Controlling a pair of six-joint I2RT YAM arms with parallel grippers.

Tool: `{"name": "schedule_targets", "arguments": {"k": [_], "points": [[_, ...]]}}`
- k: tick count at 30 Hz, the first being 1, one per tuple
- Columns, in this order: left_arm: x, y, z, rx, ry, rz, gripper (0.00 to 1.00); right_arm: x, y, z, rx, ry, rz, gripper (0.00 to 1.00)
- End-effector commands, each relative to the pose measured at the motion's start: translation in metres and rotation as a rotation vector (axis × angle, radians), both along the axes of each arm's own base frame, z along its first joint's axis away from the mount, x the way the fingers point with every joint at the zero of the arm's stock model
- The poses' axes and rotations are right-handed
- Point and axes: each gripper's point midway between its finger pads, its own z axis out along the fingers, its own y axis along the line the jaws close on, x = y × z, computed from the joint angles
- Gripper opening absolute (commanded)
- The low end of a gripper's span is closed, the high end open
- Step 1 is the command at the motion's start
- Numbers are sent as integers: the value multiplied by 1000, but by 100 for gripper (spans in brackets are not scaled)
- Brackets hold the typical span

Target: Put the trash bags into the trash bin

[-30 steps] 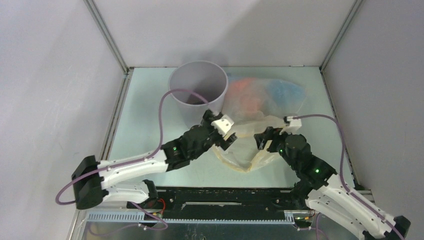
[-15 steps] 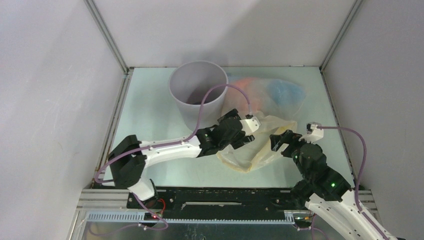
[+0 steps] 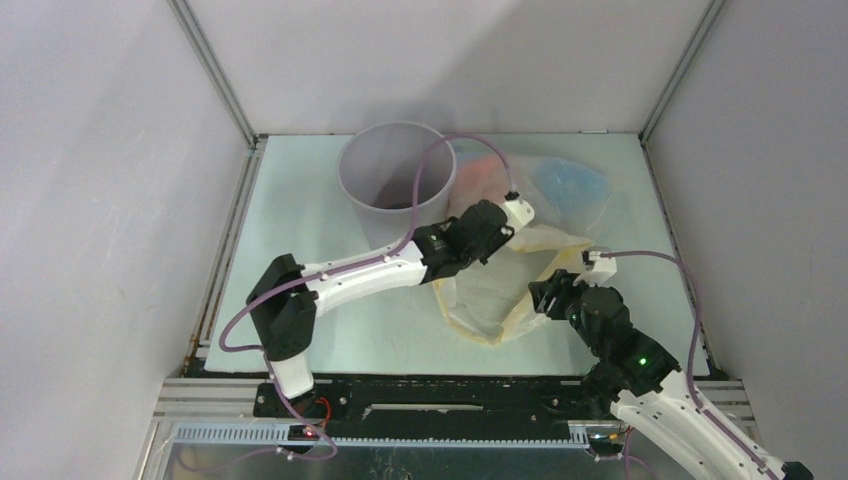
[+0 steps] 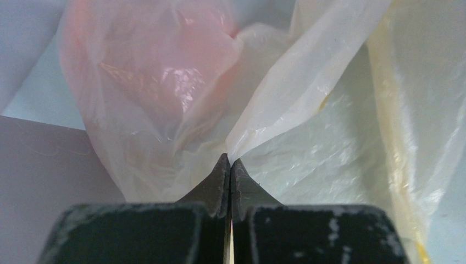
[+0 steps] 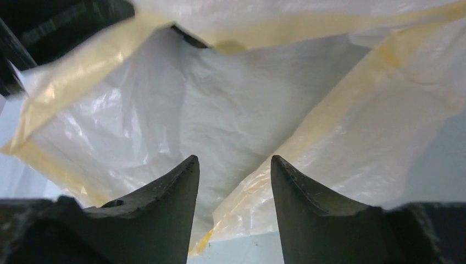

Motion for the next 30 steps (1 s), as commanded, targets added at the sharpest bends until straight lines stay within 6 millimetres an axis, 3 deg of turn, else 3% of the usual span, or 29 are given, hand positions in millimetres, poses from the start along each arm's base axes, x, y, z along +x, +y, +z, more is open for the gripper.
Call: {"name": "schedule_targets", "arguments": {"k": [1,9,13,16,18,25,30], "points": [[-4,-13,69,-280,85,-12,0,10,36,18,98,-133,131,52],[-11,-13,100,-362,89,-32,0,37,49,13,220,-196,12,52],[-24,-26,115,-413,126,-115,0,51,57,5,278,-155,-44,53],[-34,-38,128,-454,165,-175,0,60,58,5,359,-146,-100,58],[-40,-43,136,-479,185,-204,0,65,55,7,417,-140,-145,69],[-65,-50,163,-539,233,-289,0,83,40,13,529,-130,-237,74],[-89,-55,174,-536,242,-346,0,90,32,13,586,-112,-292,87]]}}
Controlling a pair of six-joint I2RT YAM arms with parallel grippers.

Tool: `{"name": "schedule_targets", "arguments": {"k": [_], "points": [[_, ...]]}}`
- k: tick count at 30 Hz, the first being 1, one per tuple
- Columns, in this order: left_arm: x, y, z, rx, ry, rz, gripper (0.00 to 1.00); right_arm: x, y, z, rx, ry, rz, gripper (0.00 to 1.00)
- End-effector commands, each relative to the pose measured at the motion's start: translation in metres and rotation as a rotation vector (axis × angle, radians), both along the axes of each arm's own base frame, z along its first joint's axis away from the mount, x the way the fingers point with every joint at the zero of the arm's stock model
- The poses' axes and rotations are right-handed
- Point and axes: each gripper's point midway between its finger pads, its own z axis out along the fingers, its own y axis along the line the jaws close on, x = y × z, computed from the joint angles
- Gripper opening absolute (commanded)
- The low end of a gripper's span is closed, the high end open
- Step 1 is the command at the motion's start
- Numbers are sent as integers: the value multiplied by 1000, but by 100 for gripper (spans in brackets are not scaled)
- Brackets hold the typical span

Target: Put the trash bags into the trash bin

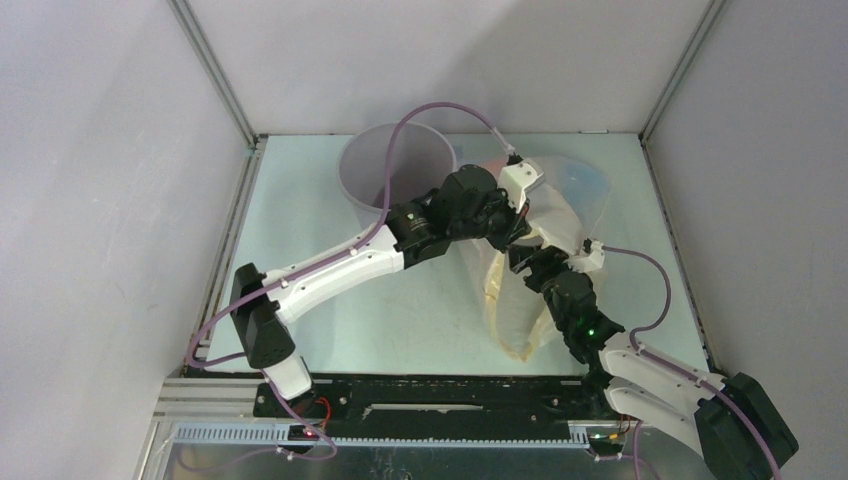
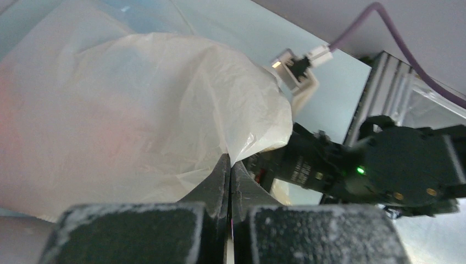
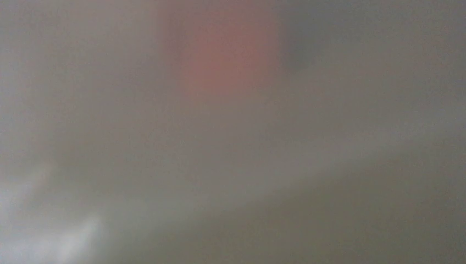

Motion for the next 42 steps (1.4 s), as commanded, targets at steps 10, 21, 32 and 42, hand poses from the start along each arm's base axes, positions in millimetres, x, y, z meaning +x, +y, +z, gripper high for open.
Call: {"name": "schedule_targets", "arguments": {"k": [10,21,32,42], "points": [[-60,-9,74,-151,15,-149,0,24,0,38,190,-54,-83,88],[-55,3,54,-103,30,-85,0,48,-11,25,172,-25,-112,41],[17,40,-15,57,68,262,0,-4,-34,33,63,-16,-105,1],[53,67,-40,110,51,417,0,-45,-53,53,79,-85,-65,0]]}}
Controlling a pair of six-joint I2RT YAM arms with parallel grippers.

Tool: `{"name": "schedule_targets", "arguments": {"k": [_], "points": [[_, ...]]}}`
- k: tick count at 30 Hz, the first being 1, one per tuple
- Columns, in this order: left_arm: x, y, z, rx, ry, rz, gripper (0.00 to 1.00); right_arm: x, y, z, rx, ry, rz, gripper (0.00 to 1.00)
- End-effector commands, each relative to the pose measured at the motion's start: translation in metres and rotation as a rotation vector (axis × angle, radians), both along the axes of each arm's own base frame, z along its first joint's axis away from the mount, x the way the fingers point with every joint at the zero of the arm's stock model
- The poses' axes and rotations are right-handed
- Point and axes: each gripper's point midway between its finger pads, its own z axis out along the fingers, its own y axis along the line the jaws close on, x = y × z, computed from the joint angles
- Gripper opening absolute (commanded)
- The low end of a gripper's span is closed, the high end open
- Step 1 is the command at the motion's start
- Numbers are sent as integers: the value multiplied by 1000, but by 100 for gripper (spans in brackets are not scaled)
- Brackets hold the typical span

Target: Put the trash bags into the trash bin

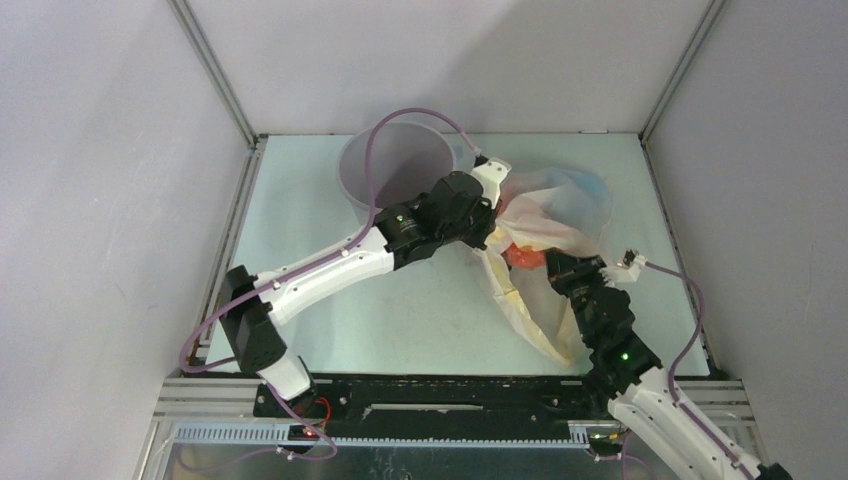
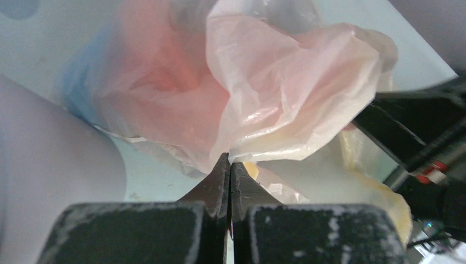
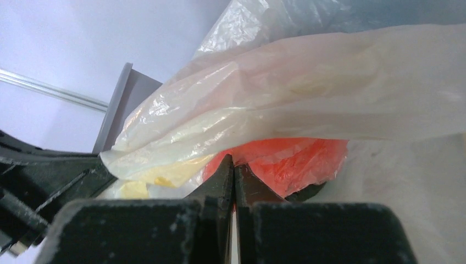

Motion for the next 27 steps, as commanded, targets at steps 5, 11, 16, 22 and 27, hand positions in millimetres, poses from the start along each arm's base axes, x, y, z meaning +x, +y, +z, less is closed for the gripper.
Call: {"name": "schedule_targets", "arguments": {"k": [5,11,16,22,27], "points": [[33,9,-20,32,-9,119,0,-28,1,61,-150,-106,115,0],[54,0,-60,87,37,139,0,-44,9,140,-296,-249,218,0],[70,-15,-85,101,74,134,0,-43,6,188,-412,-285,216,0],[98,-53,-81,29,85,94,0,-47,-12,232,-451,-339,132,0],[128,-95,-56,-94,68,63,0,-59,-27,255,-473,-376,86,0]]}}
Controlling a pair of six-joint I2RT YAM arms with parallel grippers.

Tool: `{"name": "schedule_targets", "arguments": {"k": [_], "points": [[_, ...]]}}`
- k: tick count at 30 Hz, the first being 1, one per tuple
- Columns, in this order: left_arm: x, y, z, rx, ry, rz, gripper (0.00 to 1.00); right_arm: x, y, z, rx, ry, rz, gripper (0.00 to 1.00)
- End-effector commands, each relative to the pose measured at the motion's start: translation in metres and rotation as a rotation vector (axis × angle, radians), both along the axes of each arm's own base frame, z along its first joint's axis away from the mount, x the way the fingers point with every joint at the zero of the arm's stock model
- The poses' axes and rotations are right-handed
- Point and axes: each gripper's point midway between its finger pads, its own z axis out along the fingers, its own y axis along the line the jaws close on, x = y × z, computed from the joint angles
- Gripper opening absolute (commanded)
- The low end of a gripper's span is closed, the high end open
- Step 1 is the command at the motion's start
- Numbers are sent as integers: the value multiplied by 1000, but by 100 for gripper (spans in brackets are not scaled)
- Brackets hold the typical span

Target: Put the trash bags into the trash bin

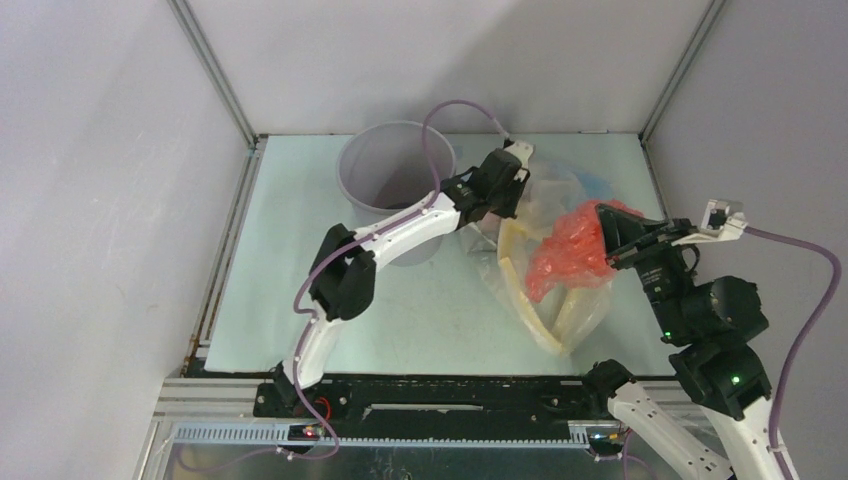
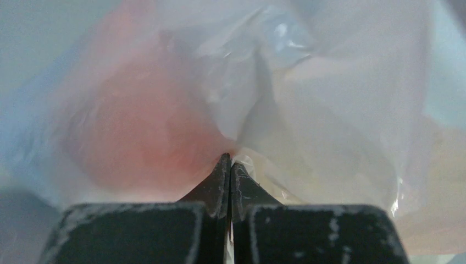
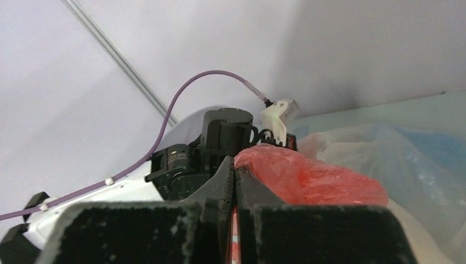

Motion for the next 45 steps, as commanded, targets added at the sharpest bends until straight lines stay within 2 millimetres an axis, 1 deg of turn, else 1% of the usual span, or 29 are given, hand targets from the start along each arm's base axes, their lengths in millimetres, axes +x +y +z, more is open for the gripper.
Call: {"name": "schedule_targets", "arguments": {"k": [1,4,6,7,9,11,13,14,15,16,17,18,19,20,21,22,24,25,26,29,32,35,37,39,41,42,43,45], "points": [[28,-43,51,-185,-53,-28,0,-13,-19,27,-45,-60,-57,0],[44,-63,71,-252,-98,-31,0,-26,-21,42,-61,-88,-32,0],[57,-66,87,-299,-134,-10,0,-37,-17,51,-71,-103,15,0],[62,-66,98,-333,-151,2,0,-42,-14,53,-78,-105,46,0],[69,-62,116,-387,-179,19,0,-50,-3,56,-86,-104,120,0],[73,-58,132,-428,-203,24,0,-59,12,58,-83,-96,220,0],[70,-58,144,-448,-216,4,0,-69,29,61,-67,-92,329,0],[67,-57,149,-448,-219,-10,7,-74,37,62,-43,-80,386,0],[60,-57,152,-448,-212,-44,17,-77,46,61,-29,-64,440,0],[53,-55,157,-446,-209,-70,31,-80,54,60,-19,-45,488,0],[47,-51,160,-439,-205,-84,43,-80,62,56,-8,-13,529,0],[40,-45,164,-429,-203,-93,54,-79,68,51,-2,17,560,0],[32,-38,171,-421,-207,-102,63,-80,73,47,3,43,590,0],[25,-30,174,-406,-207,-110,72,-79,76,41,9,69,604,0],[15,-20,183,-403,-216,-122,77,-77,79,35,14,90,612,0],[1,-6,204,-414,-239,-130,81,-74,82,25,17,118,615,0],[-20,17,220,-414,-255,-135,87,-70,87,10,31,150,623,0],[-29,29,224,-412,-256,-130,90,-68,90,3,40,162,630,0],[-40,41,233,-422,-265,-127,93,-66,94,-5,45,176,639,0],[-74,72,245,-438,-265,-119,95,-60,107,-23,48,207,667,0],[-101,105,241,-447,-259,-83,95,-53,116,-36,19,237,658,0],[-125,133,224,-461,-238,-50,94,-49,121,-42,-15,240,646,0],[-141,148,211,-470,-221,-45,93,-44,116,-43,-25,235,607,0],[-156,161,195,-472,-201,-43,92,-37,106,-45,-44,244,534,0],[-169,174,173,-470,-171,-34,92,-27,98,-47,-78,253,456,0],[-176,180,171,-485,-168,-30,91,-25,98,-47,-107,254,445,0],[-182,185,157,-479,-149,-26,91,-20,96,-47,-135,257,408,0],[-192,196,147,-487,-143,-21,91,-12,97,-47,-187,268,360,0]]}}
